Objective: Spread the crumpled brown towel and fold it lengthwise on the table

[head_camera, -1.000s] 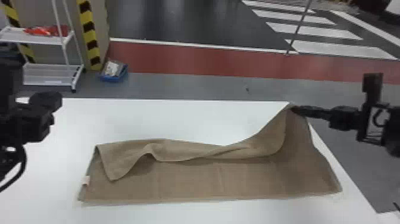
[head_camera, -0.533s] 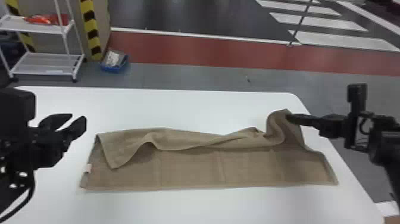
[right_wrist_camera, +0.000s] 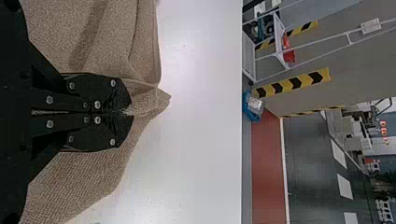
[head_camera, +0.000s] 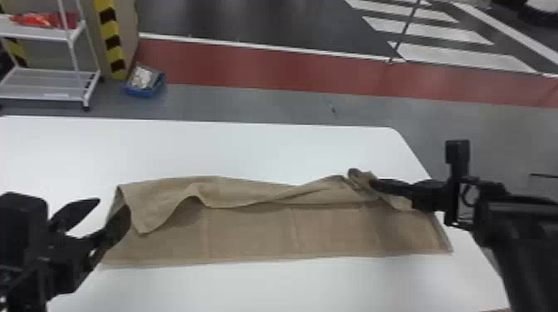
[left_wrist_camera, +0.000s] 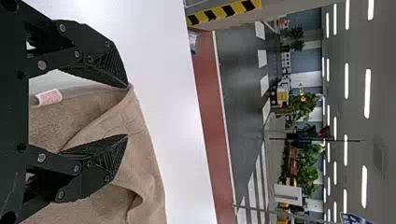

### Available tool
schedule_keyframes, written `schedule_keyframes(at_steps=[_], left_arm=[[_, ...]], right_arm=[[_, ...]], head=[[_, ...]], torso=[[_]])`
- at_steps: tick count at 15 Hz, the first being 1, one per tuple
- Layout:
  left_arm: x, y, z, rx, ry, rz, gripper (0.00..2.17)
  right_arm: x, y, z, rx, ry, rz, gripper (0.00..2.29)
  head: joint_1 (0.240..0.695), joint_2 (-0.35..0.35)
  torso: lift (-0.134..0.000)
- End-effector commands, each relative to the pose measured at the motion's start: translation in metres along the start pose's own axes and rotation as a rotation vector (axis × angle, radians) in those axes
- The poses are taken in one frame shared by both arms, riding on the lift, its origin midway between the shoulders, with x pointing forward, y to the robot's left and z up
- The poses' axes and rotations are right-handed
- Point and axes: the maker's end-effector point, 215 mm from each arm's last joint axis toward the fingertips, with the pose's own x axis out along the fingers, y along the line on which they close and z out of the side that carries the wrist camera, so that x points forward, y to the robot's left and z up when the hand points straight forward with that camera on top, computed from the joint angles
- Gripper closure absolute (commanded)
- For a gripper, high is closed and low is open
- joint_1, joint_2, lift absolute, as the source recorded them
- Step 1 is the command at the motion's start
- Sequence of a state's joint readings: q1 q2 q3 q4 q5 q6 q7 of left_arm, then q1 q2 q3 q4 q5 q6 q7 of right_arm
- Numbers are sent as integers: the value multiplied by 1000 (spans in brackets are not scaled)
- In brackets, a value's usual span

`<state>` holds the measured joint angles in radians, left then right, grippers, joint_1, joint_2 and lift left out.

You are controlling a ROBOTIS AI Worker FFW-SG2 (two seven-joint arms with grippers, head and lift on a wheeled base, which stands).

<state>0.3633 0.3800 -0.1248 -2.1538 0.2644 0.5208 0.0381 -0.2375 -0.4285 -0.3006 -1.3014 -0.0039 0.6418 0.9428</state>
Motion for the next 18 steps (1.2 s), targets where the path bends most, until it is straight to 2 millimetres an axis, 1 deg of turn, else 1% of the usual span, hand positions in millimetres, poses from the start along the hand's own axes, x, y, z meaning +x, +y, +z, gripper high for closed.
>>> schedule_keyframes(at_steps=[1, 3, 5, 7, 8, 10, 12, 13, 15, 17, 18], left_arm=[[4, -14, -24, 5, 24, -27, 620], [10, -24, -34, 8, 32, -47, 620], [17, -36, -40, 22, 43, -65, 620], [20, -51, -36, 25, 37, -91, 620], [24, -60, -38, 35, 40, -103, 620], [34, -67, -42, 73, 48, -107, 620], [38, -65, -42, 78, 56, -107, 630], [40, -60, -41, 82, 59, -101, 630], [43, -53, -38, 88, 61, -89, 633], [45, -47, -43, 106, 78, -77, 637], [45, -45, -46, 110, 87, -72, 711]], right_arm=[[4, 6, -5, 0, 6, 4, 1214], [4, 8, -6, 3, 5, 7, 1214], [4, 8, -8, 6, 6, 6, 1214], [0, 4, -8, 10, -2, -1, 1214], [-2, 2, -8, 12, -4, -3, 1214], [-3, 3, -10, 19, -8, 2, 1214], [-7, 0, -12, 17, -6, -3, 1214], [-11, -4, -11, 20, -11, -9, 1214], [-13, -5, -12, 24, -10, -10, 1214], [-13, -6, -12, 23, -10, -11, 1214], [-13, -6, -12, 23, -10, -11, 1214]], head=[[695, -243], [695, -248], [695, -258], [695, -269], [695, -277], [695, -292], [695, -310], [695, -313], [695, -315], [695, -313], [695, -311]], torso=[[-123], [-123], [-123], [-123], [-123], [-123], [-123], [-123], [-123], [-123], [-123]])
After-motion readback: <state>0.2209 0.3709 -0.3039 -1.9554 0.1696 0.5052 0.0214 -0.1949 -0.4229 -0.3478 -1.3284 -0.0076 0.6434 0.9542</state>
